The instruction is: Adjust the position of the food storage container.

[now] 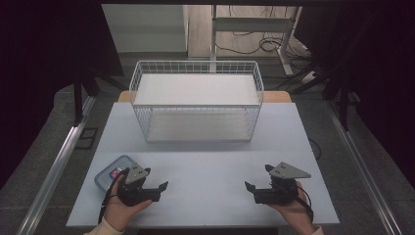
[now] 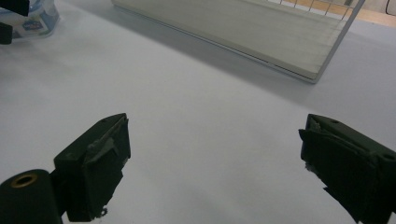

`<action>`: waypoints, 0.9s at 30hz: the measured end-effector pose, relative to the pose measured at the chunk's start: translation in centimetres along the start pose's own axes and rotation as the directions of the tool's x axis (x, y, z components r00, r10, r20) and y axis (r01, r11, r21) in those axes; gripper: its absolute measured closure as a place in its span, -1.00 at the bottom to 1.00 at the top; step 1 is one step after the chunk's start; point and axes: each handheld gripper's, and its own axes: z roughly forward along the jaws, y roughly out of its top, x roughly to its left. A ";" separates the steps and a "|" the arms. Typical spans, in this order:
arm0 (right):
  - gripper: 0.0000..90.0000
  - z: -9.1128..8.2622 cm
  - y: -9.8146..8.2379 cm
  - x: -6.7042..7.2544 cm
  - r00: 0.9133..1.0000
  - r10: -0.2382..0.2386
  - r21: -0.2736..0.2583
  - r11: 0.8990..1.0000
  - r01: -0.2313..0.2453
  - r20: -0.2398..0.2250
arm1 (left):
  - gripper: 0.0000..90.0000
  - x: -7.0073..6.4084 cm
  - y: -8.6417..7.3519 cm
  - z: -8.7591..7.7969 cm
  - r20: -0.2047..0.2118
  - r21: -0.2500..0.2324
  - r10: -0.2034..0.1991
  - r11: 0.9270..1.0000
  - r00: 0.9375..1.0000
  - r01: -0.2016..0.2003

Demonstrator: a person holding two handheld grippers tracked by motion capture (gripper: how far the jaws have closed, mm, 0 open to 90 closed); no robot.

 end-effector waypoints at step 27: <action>-0.71 0.4 -0.5 0.7 1.000 -0.004 0.026 1.000 0.004 0.001 | -0.48 -0.6 0.9 -1.1 0.031 -0.019 -0.004 1.000 1.000 0.004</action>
